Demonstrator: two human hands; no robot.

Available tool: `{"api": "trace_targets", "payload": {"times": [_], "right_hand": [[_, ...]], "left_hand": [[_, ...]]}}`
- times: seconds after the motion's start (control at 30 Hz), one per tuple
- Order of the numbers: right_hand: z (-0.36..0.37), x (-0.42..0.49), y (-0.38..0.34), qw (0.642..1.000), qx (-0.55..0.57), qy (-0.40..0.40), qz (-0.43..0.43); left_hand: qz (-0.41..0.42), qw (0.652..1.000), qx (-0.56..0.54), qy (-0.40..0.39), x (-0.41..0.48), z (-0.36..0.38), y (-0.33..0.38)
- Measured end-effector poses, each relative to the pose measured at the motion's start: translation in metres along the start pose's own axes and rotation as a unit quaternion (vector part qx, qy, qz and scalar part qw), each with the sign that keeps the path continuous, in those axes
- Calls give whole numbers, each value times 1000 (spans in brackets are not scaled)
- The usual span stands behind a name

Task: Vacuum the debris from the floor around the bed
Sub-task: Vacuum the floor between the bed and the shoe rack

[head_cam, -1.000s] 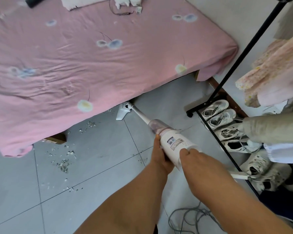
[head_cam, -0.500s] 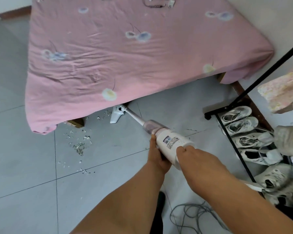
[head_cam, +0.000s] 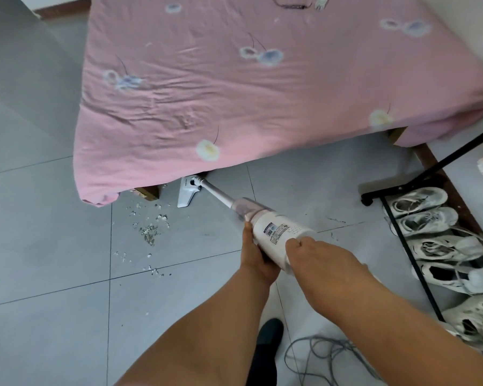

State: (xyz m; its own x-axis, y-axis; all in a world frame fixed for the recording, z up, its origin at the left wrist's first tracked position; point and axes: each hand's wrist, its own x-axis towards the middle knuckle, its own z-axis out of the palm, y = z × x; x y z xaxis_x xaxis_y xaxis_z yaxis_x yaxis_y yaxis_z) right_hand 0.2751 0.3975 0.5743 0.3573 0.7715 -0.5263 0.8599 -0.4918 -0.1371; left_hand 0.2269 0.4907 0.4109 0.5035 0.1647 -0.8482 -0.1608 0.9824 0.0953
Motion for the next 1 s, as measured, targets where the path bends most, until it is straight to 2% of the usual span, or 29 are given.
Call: {"api": "trace_targets", "payload": {"times": [0.47,0.63,1.0], "right_hand": [[-8,28,-26,999,-11,5,-39],[-2,26,-22,1000,8,5,-19],[27,-43,29,995,66,3,70]], "left_hand": [[27,999,-38,28,-2,-16,38],[20,999,-25,28,-3,-17,36],[-54,998,39,18,-21,0,-42]]}}
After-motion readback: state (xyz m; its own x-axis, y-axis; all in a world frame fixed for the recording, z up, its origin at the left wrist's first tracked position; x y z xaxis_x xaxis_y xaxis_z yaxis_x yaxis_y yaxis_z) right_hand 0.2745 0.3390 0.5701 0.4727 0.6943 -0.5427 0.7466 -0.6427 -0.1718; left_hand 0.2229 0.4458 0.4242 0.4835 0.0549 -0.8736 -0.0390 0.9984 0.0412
